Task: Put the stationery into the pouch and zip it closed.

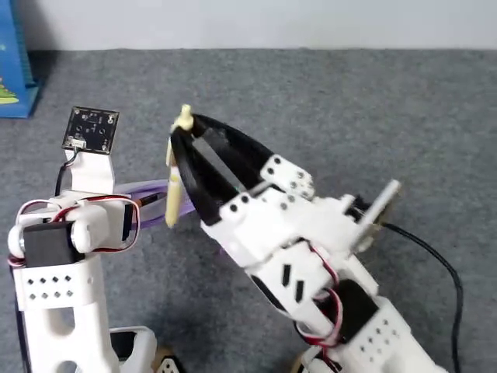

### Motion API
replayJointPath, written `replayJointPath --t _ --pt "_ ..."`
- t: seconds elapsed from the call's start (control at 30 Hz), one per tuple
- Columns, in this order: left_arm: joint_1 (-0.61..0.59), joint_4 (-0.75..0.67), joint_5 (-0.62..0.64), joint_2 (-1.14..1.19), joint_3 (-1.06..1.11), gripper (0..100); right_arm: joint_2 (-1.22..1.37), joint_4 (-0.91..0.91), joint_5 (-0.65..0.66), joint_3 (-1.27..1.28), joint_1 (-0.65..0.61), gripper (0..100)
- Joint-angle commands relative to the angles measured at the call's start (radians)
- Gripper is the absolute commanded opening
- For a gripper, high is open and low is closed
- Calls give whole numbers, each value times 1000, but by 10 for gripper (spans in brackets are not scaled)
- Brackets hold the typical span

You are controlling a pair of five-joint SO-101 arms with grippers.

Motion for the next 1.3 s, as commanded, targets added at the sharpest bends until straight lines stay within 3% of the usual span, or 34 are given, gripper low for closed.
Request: replayJointPath --t 0.0,0.13,0.33,0.43,0.8,0.97,1.27 --pt "9 -3 9 8 -1 11 79 -101 -8 -5 -7 7" --pt "5 -3 9 8 -1 11 148 -176 57 46 -7 7" --pt "5 -5 9 8 -1 11 199 -501 204 308 -10 7" --pt "5 -5 9 8 -1 11 194 -581 233 408 -12 7" --pt "5 -3 9 8 -1 11 12 -541 238 454 -21 7" --pt "9 -2 9 8 -8 11 -21 -544 345 448 -21 7" --pt "11 21 9 8 -39 11 -16 -593 393 460 -24 7"
